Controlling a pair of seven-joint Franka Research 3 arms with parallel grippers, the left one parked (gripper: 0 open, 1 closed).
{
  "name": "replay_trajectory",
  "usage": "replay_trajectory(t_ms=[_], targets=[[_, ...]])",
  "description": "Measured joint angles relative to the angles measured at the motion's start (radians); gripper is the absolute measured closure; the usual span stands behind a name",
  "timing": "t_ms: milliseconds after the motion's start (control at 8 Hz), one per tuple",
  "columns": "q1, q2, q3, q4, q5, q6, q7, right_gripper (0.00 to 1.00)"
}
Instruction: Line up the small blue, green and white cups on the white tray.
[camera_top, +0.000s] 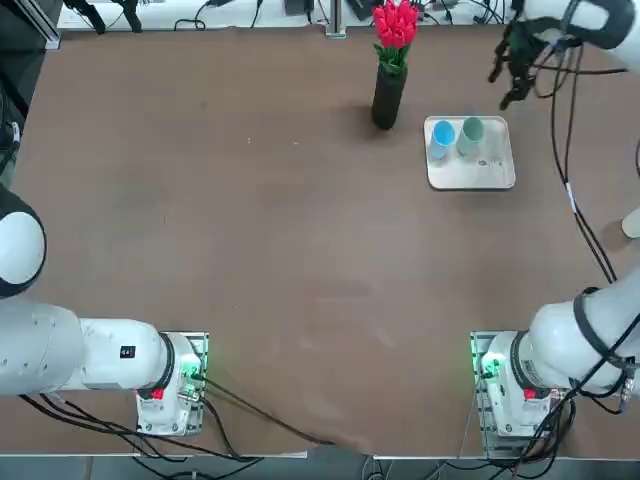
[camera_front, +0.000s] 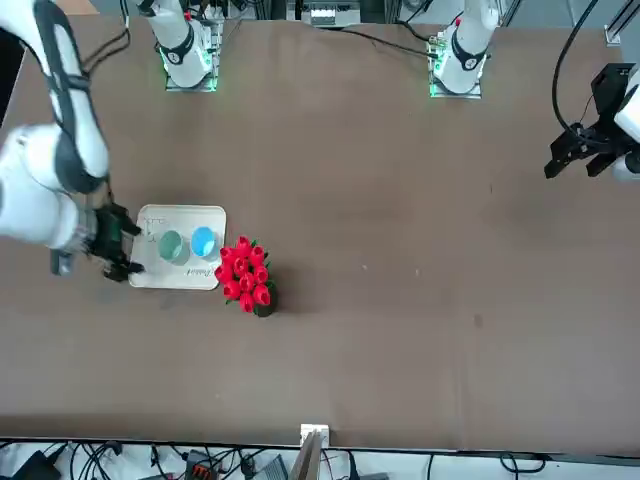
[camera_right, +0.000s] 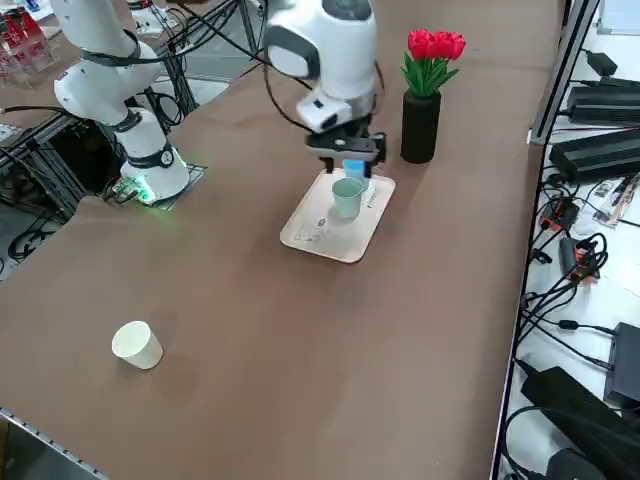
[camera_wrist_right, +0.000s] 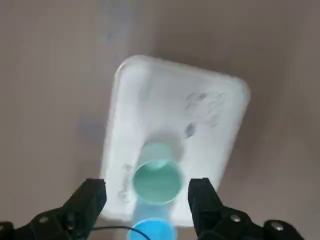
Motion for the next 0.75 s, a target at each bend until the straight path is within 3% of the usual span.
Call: replay_trajectory(t_ms=[250, 375, 500, 750], targets=[[-0.08, -0.027, -0.091, 0.003, -0.059, -0.081, -0.063, 0.0], [-0.159, -0.021, -0.135, 0.002, -0.061, -0.088, -0.184, 0.0], [-0.269, -0.008, -0.16, 0.001, -0.062, -0.089, -0.327, 0.0], [-0.488, 0.022, -0.17, 0.001, -0.061, -0.079, -0.53, 0.0]])
